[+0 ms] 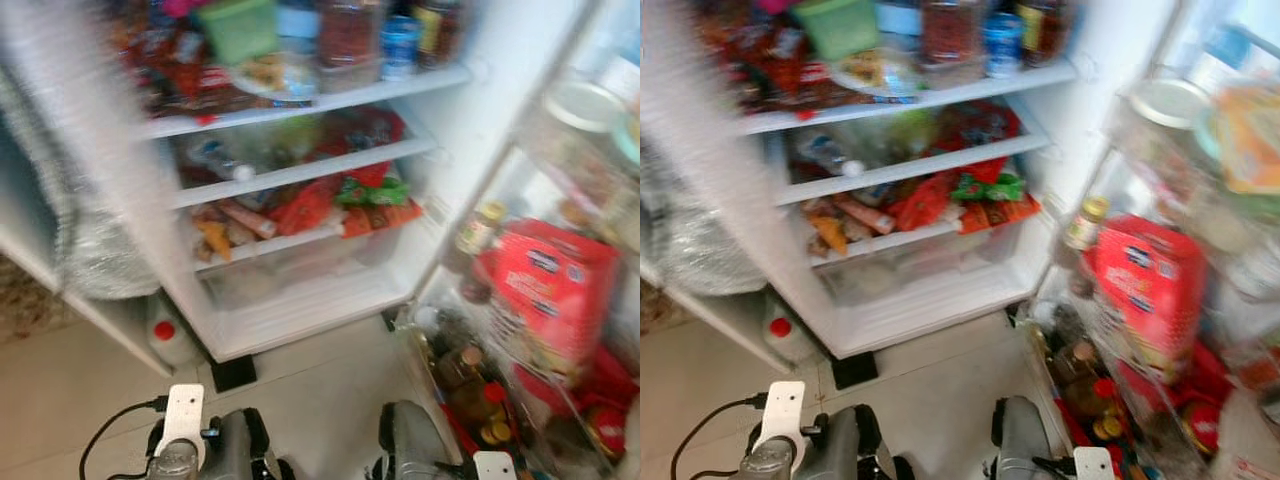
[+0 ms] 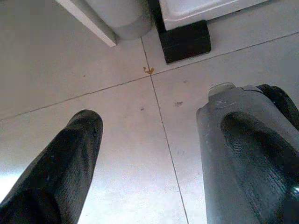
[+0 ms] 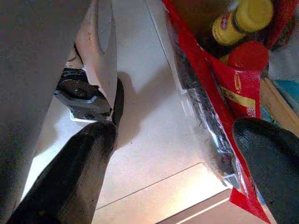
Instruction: Restocking fridge
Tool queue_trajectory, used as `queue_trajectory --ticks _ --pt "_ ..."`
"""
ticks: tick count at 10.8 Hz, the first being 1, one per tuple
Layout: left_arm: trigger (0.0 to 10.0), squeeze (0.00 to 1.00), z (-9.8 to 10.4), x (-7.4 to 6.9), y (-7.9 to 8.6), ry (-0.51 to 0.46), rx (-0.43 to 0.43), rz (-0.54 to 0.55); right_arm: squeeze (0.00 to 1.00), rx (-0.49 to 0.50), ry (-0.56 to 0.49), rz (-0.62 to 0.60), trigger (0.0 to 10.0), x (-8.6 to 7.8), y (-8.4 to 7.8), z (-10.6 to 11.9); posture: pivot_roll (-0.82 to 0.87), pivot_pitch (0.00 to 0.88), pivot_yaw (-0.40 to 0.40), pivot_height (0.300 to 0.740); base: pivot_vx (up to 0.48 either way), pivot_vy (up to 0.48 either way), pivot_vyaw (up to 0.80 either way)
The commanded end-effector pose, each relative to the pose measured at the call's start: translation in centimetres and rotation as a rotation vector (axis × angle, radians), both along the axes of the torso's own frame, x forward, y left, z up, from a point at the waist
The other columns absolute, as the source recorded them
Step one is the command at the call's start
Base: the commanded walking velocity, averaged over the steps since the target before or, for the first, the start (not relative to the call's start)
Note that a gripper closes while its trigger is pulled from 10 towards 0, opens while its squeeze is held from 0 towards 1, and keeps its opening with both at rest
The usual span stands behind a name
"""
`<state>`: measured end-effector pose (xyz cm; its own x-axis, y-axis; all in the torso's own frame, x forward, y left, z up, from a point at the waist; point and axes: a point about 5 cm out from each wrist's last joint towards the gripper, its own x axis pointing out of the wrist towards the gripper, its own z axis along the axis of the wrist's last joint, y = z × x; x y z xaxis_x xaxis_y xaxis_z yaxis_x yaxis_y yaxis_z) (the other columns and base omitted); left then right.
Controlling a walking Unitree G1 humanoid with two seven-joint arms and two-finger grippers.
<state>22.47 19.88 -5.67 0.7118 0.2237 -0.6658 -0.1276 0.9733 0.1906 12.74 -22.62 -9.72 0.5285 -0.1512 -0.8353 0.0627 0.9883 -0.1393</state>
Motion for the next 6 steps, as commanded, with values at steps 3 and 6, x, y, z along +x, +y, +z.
queue_trajectory --ticks 3,6 --pt "10.0 0.0 -0.84 -1.31 0.16 0.053 -0.003 0.016 0.0 0.036 -0.005 0.03 10.0 -0.02 1.54 -0.28 -0.09 0.185 0.007 0.6 0.0 0.445 0.0" --pt "10.0 0.0 -0.79 -1.24 0.2 0.05 0.0 0.016 0.0 0.039 -0.025 0.03 10.0 0.29 1.74 -0.17 -0.09 0.184 0.01 0.6 0.0 0.48 0.0"
